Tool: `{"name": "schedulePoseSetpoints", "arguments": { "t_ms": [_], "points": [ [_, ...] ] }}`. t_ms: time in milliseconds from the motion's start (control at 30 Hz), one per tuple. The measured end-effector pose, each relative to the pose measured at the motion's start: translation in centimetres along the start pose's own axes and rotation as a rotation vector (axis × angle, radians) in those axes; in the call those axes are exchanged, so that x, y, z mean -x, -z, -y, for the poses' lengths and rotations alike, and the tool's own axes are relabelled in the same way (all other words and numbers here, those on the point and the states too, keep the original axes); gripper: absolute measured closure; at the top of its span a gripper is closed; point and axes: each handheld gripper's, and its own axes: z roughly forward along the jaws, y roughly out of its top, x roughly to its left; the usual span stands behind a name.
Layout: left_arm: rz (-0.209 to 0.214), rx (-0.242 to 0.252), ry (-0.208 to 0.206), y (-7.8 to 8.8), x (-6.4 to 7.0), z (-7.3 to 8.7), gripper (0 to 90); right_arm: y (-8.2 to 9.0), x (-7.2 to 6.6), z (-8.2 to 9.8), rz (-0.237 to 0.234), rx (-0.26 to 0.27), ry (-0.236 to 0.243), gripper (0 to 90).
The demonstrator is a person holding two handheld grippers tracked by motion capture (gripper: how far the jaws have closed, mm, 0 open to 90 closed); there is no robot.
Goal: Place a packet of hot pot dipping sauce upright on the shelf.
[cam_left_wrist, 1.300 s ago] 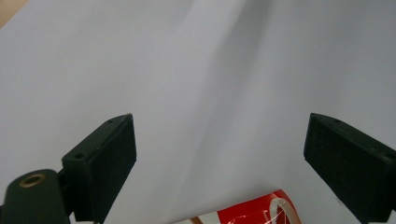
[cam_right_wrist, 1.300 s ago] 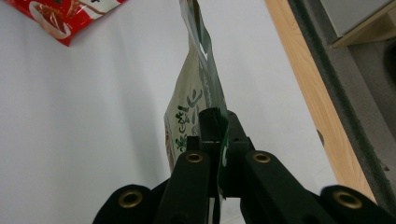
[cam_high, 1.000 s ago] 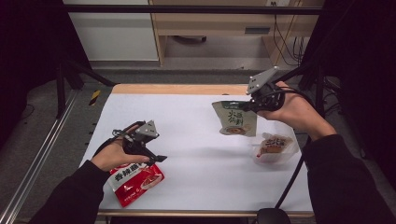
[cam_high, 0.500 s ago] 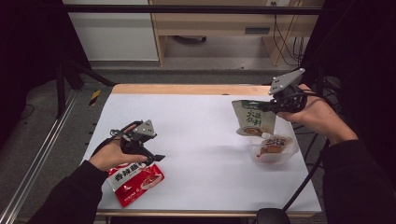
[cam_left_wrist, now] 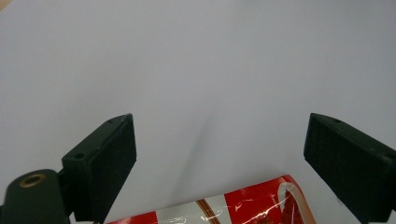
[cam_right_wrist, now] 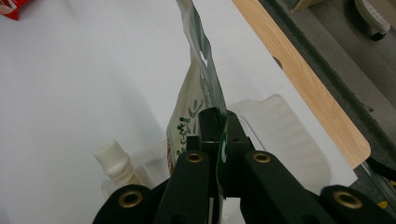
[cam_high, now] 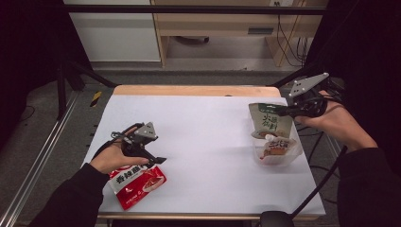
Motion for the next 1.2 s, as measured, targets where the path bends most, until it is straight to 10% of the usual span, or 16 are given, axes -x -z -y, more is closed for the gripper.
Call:
{"name": "schedulePoseSetpoints", "arguments": {
  "t_ms": [1200],
  "points": [
    [0.005,-0.011,0.002,-0.2,0.0,0.4,9.4,-2.2,0.3,1.9,-0.029,-0.020,-0.015,90.0]
  ]
}}
